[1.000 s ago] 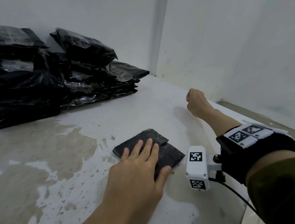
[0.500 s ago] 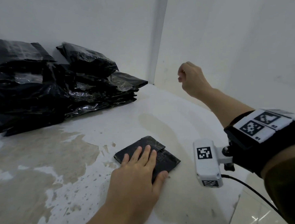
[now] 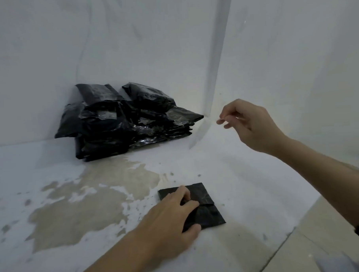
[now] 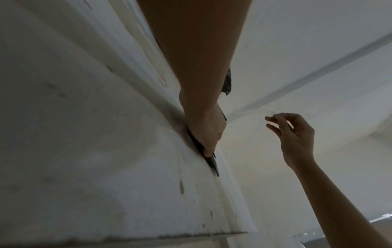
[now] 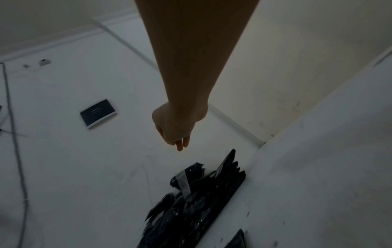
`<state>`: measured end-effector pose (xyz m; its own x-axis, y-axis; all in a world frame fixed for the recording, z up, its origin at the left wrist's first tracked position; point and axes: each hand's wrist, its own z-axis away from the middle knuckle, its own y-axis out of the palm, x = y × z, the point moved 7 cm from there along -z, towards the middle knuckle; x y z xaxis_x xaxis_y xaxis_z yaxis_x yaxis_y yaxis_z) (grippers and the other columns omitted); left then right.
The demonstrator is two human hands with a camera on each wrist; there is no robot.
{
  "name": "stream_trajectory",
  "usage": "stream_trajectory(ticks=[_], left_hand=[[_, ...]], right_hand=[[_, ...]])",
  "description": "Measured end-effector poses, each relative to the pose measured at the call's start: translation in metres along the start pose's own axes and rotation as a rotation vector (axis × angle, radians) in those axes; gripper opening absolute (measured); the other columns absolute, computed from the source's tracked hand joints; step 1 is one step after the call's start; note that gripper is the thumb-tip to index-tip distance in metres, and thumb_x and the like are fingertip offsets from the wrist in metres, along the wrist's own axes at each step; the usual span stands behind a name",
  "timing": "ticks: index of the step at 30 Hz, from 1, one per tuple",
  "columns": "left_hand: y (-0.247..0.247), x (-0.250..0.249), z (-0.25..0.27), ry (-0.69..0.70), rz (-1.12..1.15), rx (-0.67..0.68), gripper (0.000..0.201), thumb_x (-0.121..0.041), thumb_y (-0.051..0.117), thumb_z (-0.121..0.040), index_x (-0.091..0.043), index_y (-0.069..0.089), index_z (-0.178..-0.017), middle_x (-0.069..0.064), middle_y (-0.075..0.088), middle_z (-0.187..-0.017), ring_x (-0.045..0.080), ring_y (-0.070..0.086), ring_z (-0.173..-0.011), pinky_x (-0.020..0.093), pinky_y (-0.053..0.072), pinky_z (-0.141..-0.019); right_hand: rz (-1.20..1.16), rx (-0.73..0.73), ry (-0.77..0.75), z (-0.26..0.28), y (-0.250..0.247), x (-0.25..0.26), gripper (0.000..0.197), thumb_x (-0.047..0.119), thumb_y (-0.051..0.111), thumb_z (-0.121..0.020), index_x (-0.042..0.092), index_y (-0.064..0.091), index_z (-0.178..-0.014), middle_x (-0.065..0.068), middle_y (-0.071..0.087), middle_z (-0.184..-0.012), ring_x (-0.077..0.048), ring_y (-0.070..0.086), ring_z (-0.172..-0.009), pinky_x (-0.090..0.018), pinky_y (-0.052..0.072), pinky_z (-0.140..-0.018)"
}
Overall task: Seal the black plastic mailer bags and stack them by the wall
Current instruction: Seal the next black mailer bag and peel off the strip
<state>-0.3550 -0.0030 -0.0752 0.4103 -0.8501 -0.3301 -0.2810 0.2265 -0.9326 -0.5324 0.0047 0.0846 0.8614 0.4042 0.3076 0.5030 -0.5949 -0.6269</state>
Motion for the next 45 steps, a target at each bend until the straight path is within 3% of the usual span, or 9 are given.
stream_trajectory(ticks=[7,10,12,15,18,26,32,36,45], left_hand=[[-0.011,0.002,0.034,-0.036,0.000,0.036,0.054,-0.041,0.049,-0.095,-0.027,0.034,-0.145,-0.012,0.044,-0.129,0.005,0.037,-0.118,0.022,0.036,-0.097],[-0.015,0.012,0.035,-0.248,0.426,0.008,0.040,-0.037,0.052,-0.095,-0.026,0.038,-0.131,-0.011,0.056,-0.124,0.008,0.048,-0.115,0.024,0.038,-0.096],[-0.017,0.023,0.034,-0.431,0.787,-0.068,0.025,-0.039,0.038,-0.101,-0.022,0.039,-0.119,-0.005,0.065,-0.115,0.012,0.053,-0.112,0.028,0.035,-0.093],[-0.019,0.033,0.031,-0.603,1.071,-0.148,0.040,-0.049,0.015,-0.102,-0.021,0.044,-0.108,0.001,0.072,-0.102,0.015,0.057,-0.107,0.034,0.029,-0.099],[-0.019,0.036,0.031,-0.683,1.210,-0.158,0.051,-0.051,0.014,-0.102,-0.018,0.052,-0.093,0.004,0.073,-0.100,0.015,0.059,-0.102,0.032,0.030,-0.098],[-0.021,0.037,0.034,-0.655,1.230,-0.113,0.027,-0.028,0.041,-0.102,-0.013,0.058,-0.087,0.002,0.070,-0.111,0.013,0.059,-0.107,0.027,0.034,-0.097],[-0.019,0.044,0.036,-0.671,1.255,-0.205,0.025,-0.020,0.038,-0.104,-0.007,0.059,-0.107,0.001,0.070,-0.105,0.007,0.062,-0.098,0.025,0.038,-0.098],[-0.018,0.045,0.035,-0.681,1.231,-0.194,0.025,-0.014,0.041,-0.102,-0.010,0.058,-0.085,0.003,0.071,-0.106,0.008,0.062,-0.102,0.026,0.037,-0.100],[-0.020,0.053,0.036,-0.697,1.123,-0.257,0.024,-0.011,0.047,-0.099,-0.011,0.053,-0.076,0.010,0.070,-0.105,0.016,0.064,-0.103,0.026,0.050,-0.091]], right_hand=[[-0.111,0.052,-0.056,0.023,0.027,0.036,0.011,0.004,0.046,-0.093,0.003,0.058,-0.093,-0.009,0.061,-0.091,-0.013,0.068,-0.087,-0.030,0.057,-0.072],[-0.126,0.053,-0.074,0.029,0.035,0.049,0.011,0.003,0.046,-0.093,0.004,0.057,-0.093,-0.009,0.061,-0.091,-0.012,0.068,-0.087,-0.031,0.057,-0.072],[-0.152,0.049,-0.083,0.034,0.037,0.057,0.011,0.003,0.046,-0.092,0.005,0.057,-0.093,-0.008,0.061,-0.091,-0.011,0.068,-0.088,-0.031,0.057,-0.072],[-0.166,0.056,-0.115,0.039,0.040,0.070,0.010,0.002,0.046,-0.092,0.002,0.057,-0.093,-0.006,0.061,-0.092,-0.012,0.068,-0.089,-0.032,0.057,-0.072],[-0.154,0.066,-0.172,0.044,0.042,0.080,0.011,0.001,0.047,-0.092,0.000,0.057,-0.093,-0.009,0.062,-0.091,-0.014,0.068,-0.088,-0.033,0.057,-0.070],[-0.097,0.121,-0.234,0.054,0.047,0.085,0.011,-0.001,0.047,-0.091,-0.002,0.058,-0.091,-0.011,0.063,-0.091,-0.011,0.062,-0.084,-0.029,0.054,-0.071],[-0.009,0.174,-0.259,0.082,0.054,0.069,0.027,0.016,0.041,-0.093,-0.002,0.061,-0.089,-0.007,0.061,-0.090,-0.016,0.058,-0.079,-0.024,0.049,-0.071],[0.010,0.239,-0.204,0.113,0.066,0.045,0.028,0.018,0.040,-0.095,0.001,0.061,-0.090,-0.005,0.060,-0.091,-0.016,0.057,-0.080,-0.024,0.047,-0.071],[-0.014,0.315,-0.178,0.139,0.095,0.033,0.026,0.018,0.037,-0.098,0.005,0.059,-0.092,-0.004,0.058,-0.094,-0.018,0.056,-0.083,-0.025,0.045,-0.074]])
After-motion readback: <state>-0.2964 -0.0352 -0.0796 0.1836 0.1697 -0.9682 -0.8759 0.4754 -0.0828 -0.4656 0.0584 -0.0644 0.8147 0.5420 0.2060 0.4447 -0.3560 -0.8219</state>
